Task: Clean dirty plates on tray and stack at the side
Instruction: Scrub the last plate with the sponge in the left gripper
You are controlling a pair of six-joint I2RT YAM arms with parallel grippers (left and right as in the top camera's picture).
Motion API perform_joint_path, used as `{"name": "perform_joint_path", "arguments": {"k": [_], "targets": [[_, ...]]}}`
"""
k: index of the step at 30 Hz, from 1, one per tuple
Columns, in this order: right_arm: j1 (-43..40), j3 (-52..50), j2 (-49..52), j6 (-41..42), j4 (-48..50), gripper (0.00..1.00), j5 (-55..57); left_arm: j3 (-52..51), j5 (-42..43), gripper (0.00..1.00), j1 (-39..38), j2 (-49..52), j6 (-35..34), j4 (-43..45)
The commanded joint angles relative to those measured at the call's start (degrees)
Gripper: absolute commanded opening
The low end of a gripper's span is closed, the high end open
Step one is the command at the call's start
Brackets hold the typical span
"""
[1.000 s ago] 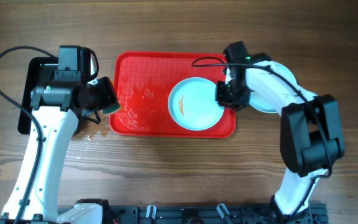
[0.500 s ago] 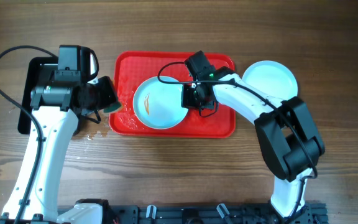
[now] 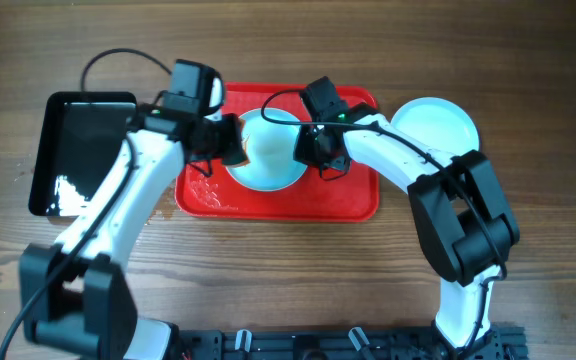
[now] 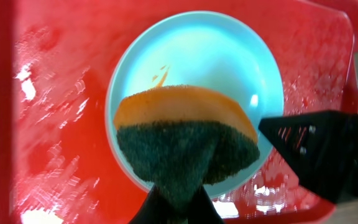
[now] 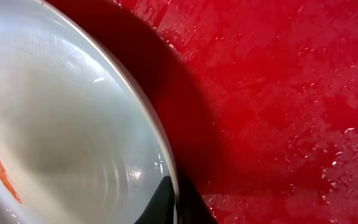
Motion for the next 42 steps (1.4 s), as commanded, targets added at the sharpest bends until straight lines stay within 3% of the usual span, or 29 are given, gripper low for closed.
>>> {"name": "perform_joint_path", "arguments": {"k": [1, 7, 21, 28, 30, 33, 35, 37, 39, 42], "targets": [[-0.26, -1.51, 3.69, 1.14, -0.96, 0.04, 7.74, -0.35, 1.27, 0.04, -3.06, 5.51, -0.20, 6.73], [-0.85, -1.51, 3.69, 2.97, -3.10, 0.04, 9.18, -0.35, 5.40, 0.04, -3.76, 14.53, -4.57, 16.04], [-2.97, -1.46, 3.69, 3.34, -6.40, 0.04, 9.35, -0.35, 6.29, 0.04, -7.28, 20.11, -9.44, 21.20], [-2.97, -1.46, 3.69, 2.78, -6.73, 0.04, 9.35, -0.35, -30.10, 0.04, -4.92, 20.15, -0.11, 12.96], [-2.97, -1.46, 3.69, 2.78, -6.80, 0.04, 9.33, 0.22, -34.67, 0.04, -4.46, 19.93, 1.20, 12.94], [-2.97, -1.46, 3.69, 2.78, -6.78, 0.04, 9.33, 2.69, -31.69, 0.04, -5.07, 17.20, 0.92, 11.87], [-2.97, -1.46, 3.69, 2.78, -6.73, 0.04, 9.31, 4.07, -14.56, 0.04, -6.34, 11.47, 0.66, 15.56], [-2.97, -1.46, 3.69, 2.75, -6.71, 0.04, 8.66, 4.07, -5.31, 0.04, -6.49, 10.80, 0.50, 18.88], [-2.97, -1.46, 3.69, 2.78, -6.67, 0.04, 8.24, 4.04, -3.41, 0.04, -6.49, 12.13, -4.07, 20.04], [-2.97, -1.46, 3.69, 2.73, -6.49, 0.04, 7.04, 4.04, -1.29, 0.04, -6.49, 15.74, -5.46, 21.14]]}}
